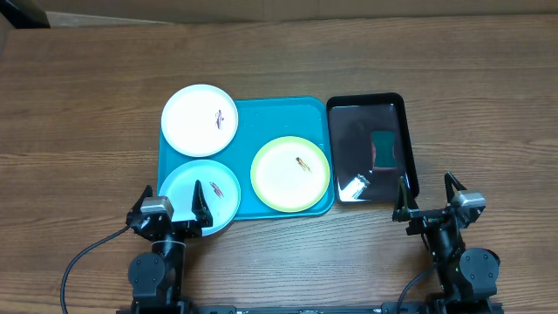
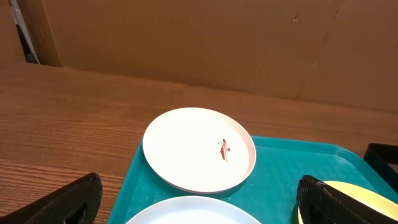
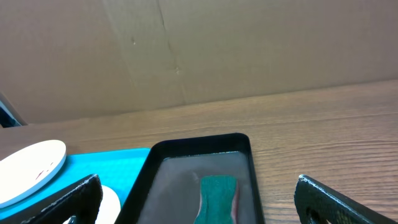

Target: Clean dirty plates on tray and stack at the side

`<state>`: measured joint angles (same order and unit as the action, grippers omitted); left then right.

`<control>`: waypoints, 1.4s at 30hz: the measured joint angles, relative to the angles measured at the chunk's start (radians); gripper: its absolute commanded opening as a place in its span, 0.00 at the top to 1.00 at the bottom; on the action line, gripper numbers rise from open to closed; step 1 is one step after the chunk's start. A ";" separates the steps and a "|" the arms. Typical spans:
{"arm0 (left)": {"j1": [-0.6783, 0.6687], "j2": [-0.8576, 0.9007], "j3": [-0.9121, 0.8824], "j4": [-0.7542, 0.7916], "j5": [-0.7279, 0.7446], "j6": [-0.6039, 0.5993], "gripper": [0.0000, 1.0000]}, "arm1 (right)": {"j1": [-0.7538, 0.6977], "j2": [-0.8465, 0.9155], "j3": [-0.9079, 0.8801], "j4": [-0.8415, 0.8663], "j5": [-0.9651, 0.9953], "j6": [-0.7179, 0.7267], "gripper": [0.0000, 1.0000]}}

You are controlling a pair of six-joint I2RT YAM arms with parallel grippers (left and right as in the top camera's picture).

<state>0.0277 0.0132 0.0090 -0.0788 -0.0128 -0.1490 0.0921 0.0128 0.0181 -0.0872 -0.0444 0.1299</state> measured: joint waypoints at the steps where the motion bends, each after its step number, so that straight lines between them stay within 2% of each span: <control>1: 0.000 0.000 0.000 0.000 0.000 0.000 0.00 | 0.000 0.000 0.000 0.000 0.000 0.000 0.00; 32: 0.000 0.000 0.000 0.000 0.000 0.000 0.00 | 0.000 0.000 0.000 0.000 0.000 0.000 0.00; 38: 0.000 0.000 0.000 0.039 0.016 -0.005 0.00 | 0.000 0.000 0.000 -0.001 0.000 0.000 0.00; 42: 0.000 0.000 0.000 0.005 0.028 -0.005 0.00 | 0.000 0.000 0.000 0.000 0.000 0.000 0.00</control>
<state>0.0277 0.0132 0.0086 -0.0738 0.0151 -0.1539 0.0921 0.0128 0.0181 -0.0875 -0.0444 0.1299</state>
